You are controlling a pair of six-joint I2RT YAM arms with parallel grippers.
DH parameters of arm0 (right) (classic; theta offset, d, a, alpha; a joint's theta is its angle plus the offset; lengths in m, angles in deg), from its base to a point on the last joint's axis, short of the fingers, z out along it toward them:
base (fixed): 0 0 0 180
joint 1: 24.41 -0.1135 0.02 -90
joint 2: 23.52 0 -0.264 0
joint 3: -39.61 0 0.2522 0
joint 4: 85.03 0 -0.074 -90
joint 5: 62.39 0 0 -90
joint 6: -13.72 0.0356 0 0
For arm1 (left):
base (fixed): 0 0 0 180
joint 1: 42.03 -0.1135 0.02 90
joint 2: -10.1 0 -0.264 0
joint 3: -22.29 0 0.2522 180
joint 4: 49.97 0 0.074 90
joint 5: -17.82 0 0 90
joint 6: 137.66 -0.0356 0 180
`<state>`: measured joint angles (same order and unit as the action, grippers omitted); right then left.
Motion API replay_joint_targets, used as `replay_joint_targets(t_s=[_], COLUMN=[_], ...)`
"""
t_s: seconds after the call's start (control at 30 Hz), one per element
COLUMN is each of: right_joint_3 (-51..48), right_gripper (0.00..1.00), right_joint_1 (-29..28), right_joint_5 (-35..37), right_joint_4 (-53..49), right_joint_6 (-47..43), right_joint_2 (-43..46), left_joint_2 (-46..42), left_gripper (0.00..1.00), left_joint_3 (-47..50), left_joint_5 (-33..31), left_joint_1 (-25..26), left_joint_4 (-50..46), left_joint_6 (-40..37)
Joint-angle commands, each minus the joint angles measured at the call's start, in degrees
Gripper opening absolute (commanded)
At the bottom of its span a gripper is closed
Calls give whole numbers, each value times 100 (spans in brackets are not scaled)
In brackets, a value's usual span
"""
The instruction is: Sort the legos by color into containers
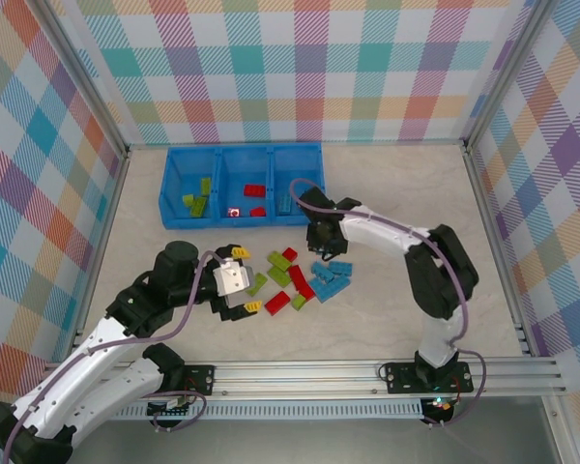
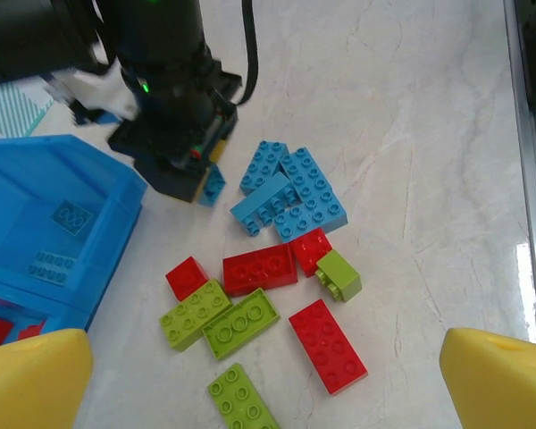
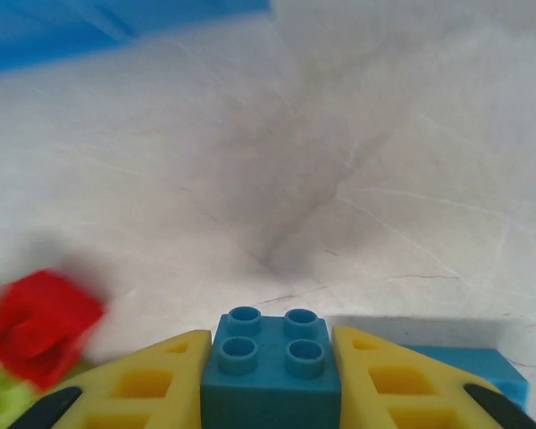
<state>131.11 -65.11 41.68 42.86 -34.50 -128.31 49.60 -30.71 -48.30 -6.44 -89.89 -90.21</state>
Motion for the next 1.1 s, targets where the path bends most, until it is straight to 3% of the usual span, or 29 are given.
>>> replay_joint_targets(t_s=[0.0, 0.1, 0.3, 0.5, 0.6, 0.8, 0.97, 1.07], right_joint_3=[299, 784, 2766, 3953, 4081, 3989, 3639, 3304], right_gripper=[26, 26, 25, 25, 28, 46, 50, 53], right_joint_1=[-192, -190, -129, 141, 217, 344, 368, 401], right_joint_5=[-1, 128, 996, 703, 549, 237, 153, -55], right_joint_4=[860, 1374, 1090, 676, 699, 702, 800, 718], right_joint_6=[-667, -1151, -2239, -2314, -2337, -2224, -2405, -2489], right_joint_2=[752, 556, -1096, -2130, -2303, -2292, -1794, -1245], left_joint_2=[-40, 30, 226, 303, 355, 596, 1006, 1620], left_gripper=[100, 100, 100, 100, 100, 100, 100, 100], left_joint_3=[16, -11, -151, -216, -206, -317, -766, -1531], left_joint_5=[-104, -441, -1031, -1505, -1592, -1874, -2288, -2386], left_joint_1=[97, 97, 97, 88, 79, 45, -53, -44], left_joint_4=[264, 354, 435, 434, 478, 523, 256, -616], left_joint_6=[245, 528, 1064, 1265, 1347, 1846, 2845, 3860])
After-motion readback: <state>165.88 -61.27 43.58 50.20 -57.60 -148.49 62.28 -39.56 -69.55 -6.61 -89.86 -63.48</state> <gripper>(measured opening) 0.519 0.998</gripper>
